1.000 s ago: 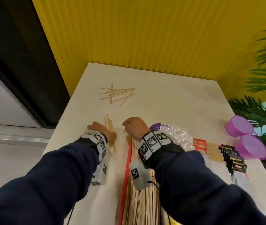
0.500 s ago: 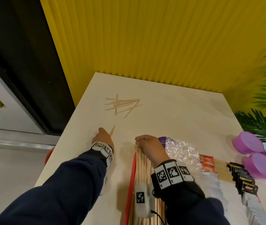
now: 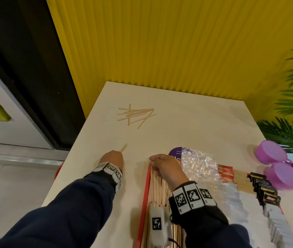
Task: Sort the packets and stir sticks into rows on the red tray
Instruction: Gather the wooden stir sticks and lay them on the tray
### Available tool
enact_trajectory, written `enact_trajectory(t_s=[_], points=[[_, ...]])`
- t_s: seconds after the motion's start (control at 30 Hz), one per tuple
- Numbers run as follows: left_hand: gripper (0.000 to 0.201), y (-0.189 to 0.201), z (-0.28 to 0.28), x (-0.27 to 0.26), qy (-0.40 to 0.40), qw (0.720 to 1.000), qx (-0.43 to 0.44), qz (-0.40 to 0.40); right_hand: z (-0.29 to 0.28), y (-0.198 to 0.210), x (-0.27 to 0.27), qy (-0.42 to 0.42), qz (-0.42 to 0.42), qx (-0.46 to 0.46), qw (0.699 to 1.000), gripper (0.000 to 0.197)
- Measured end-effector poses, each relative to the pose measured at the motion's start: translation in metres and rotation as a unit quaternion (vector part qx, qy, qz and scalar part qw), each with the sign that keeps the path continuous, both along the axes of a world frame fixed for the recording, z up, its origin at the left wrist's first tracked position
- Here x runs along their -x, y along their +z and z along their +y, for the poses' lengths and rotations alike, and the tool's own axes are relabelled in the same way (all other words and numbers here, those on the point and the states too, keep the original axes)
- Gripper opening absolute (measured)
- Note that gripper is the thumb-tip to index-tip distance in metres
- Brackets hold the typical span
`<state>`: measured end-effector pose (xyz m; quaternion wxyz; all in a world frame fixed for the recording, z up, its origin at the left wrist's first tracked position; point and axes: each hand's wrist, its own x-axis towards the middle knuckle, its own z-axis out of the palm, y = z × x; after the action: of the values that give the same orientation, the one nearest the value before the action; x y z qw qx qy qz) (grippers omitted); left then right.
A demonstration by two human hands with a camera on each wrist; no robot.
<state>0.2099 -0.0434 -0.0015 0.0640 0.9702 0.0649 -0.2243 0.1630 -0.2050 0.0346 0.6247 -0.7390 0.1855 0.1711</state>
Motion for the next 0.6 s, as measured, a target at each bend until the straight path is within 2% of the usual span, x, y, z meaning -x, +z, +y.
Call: enact_trajectory(t_s=[0.13, 0.23, 0.33, 0.37, 0.47, 0.6], points=[[0.028, 0.005, 0.008, 0.001, -0.012, 0.999, -0.03, -0.002, -0.001, 0.006, 0.007, 0.012, 0.007, -0.022, 1.0, 0.024], [0.019, 0.009, 0.012, 0.006, -0.017, 0.999, -0.035, -0.004, -0.002, 0.009, 0.01, 0.01, 0.017, -0.032, 0.999, 0.024], [0.007, 0.014, 0.016, 0.01, 0.0, 1.0, -0.009, 0.002, -0.003, 0.011, 0.012, 0.005, 0.032, -0.049, 0.998, 0.024], [0.013, 0.018, 0.016, 0.012, 0.008, 1.0, 0.006, 0.0, -0.003, 0.011, 0.012, 0.001, 0.04, -0.059, 0.997, 0.023], [0.027, 0.027, 0.018, 0.014, 0.03, 0.993, 0.114, -0.016, 0.0, 0.01, 0.012, -0.007, 0.05, -0.081, 0.995, 0.019], [0.034, 0.042, 0.014, 0.022, 0.059, 0.94, 0.33, -0.064, 0.008, 0.011, 0.009, 0.001, 0.069, -0.107, 0.992, 0.008]])
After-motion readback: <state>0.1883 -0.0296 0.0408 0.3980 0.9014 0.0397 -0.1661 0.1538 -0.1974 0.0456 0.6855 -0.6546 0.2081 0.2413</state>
